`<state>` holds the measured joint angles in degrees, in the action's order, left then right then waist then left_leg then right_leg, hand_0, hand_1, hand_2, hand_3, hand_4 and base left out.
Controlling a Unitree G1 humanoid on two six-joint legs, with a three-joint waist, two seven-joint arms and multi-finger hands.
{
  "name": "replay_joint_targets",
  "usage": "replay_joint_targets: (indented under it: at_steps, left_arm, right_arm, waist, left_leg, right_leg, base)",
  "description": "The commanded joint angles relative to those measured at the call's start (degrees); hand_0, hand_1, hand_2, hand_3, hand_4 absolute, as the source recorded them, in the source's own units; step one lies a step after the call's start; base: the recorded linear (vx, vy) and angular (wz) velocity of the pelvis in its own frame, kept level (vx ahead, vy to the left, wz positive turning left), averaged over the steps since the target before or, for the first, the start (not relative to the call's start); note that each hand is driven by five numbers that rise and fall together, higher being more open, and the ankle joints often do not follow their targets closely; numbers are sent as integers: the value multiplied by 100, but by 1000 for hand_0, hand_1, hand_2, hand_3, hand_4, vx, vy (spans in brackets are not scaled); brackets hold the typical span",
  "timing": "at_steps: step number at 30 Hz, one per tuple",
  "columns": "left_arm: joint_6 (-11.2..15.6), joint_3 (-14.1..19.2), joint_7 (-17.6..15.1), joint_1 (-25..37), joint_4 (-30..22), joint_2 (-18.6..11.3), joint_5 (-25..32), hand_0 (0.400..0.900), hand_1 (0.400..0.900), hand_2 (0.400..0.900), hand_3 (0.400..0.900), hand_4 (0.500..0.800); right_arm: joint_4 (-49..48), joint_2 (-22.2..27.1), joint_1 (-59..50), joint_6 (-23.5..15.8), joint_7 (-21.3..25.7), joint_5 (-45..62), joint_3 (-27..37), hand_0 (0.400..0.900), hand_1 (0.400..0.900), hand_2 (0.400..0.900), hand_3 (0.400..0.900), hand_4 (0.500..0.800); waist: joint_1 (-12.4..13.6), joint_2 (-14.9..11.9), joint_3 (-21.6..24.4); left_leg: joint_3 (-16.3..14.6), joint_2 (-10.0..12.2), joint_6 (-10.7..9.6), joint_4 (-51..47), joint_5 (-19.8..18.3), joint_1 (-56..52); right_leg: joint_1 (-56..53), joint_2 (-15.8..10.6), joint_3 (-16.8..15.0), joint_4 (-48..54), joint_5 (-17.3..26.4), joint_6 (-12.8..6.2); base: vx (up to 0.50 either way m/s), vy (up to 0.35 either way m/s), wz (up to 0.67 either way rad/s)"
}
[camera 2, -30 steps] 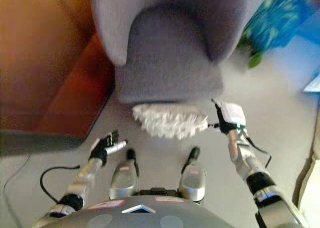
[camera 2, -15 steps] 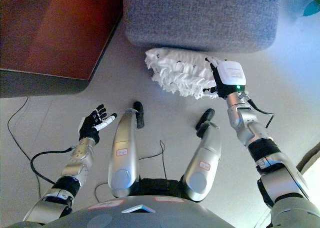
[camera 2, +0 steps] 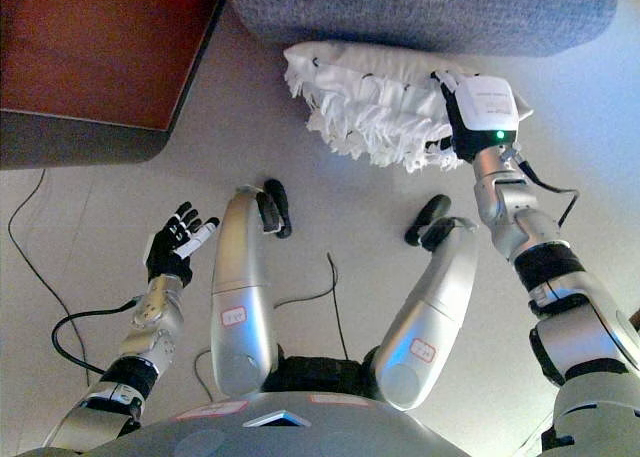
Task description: Pick up the pillow and put it on the sofa.
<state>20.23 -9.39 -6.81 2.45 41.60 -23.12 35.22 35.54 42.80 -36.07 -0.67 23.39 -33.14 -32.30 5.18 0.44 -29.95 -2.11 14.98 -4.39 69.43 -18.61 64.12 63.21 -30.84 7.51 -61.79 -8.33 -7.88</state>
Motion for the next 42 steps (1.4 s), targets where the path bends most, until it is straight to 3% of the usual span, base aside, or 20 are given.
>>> replay_joint_targets:
  at_steps: [1,4,9,17,22,24,25,26,33,42]
  left_arm:
    - [473,132,-24,-387,-261,-201,326,900,900,900,900,800]
    - [481,131,48,-454,-290,-202,388,900,900,900,900,800]
    - [560,64,190,-536,-277,-205,473,900,900,900,900,800]
    - [589,-89,348,-591,-355,-229,539,900,900,900,900,800]
    - [568,-113,438,-716,-417,-226,440,900,900,900,900,800]
    - [552,-103,453,-773,-457,-236,399,900,900,900,900,800]
    - [562,-111,460,-810,-465,-235,391,900,900,900,900,800]
    - [566,-108,463,-834,-473,-234,379,900,900,900,900,800]
    - [610,-105,512,-997,-554,-210,310,900,900,900,900,800]
    - [684,-144,497,-1071,-594,-157,323,900,900,900,900,800]
  right_arm:
    - [149,531,-609,218,518,51,79,900,900,900,900,800]
    - [354,510,-759,363,635,-42,23,900,900,900,900,800]
    - [692,500,-1000,486,413,20,-183,900,900,900,900,800]
    - [1699,207,-1711,854,-558,385,-573,900,900,900,900,800]
    - [2185,-26,-2302,1345,-1589,782,-888,900,900,900,900,800]
    - [2265,-62,-2437,1423,-1776,833,-940,900,900,900,900,800]
    - [2306,-104,-2519,1464,-1915,899,-973,706,706,706,706,684]
    - [2331,-134,-2590,1467,-1990,944,-990,400,400,400,400,500]
    - [2264,-228,-2753,1520,-2365,1187,-1032,400,400,400,400,500]
    - [2169,-271,-2703,1474,-2328,1689,-790,400,400,400,400,500]
  waist:
    - [214,248,16]
    - [260,280,16]
    - [336,321,16]
    - [552,413,16]
    - [737,488,16]
    - [780,512,16]
    - [805,528,16]
    - [826,539,16]
    - [893,548,16]
    - [907,569,16]
  left_leg:
    - [294,357,-160,480,-661,-120]
    - [374,353,-158,760,-744,113]
    - [465,332,-160,953,-779,316]
    - [561,256,-157,1013,-706,433]
    - [590,207,-158,927,-612,384]
    - [577,189,-150,869,-568,353]
    - [575,174,-148,846,-549,340]
    - [571,165,-147,821,-528,329]
    - [601,166,-131,771,-446,296]
    - [584,158,-121,717,-415,246]
  right_leg:
    - [277,-84,-111,-642,-560,-67]
    - [468,-93,-165,-892,-673,-42]
    - [659,-129,-194,-1058,-721,-9]
    - [742,-195,-157,-1103,-687,40]
    - [698,-235,-109,-1084,-659,71]
    - [671,-227,-81,-1059,-641,81]
    - [653,-216,-73,-1048,-638,86]
    - [634,-207,-67,-1036,-632,86]
    - [583,-166,-70,-1021,-608,115]
    - [493,-128,-56,-973,-608,131]
  base:
    - [25,19,7]
    - [29,14,7]
    - [36,14,8]
    - [33,-9,10]
    - [30,-29,10]
    - [18,-17,7]
    - [0,0,0]
    - [0,0,0]
    - [4,-1,-1]
    - [2,2,-2]
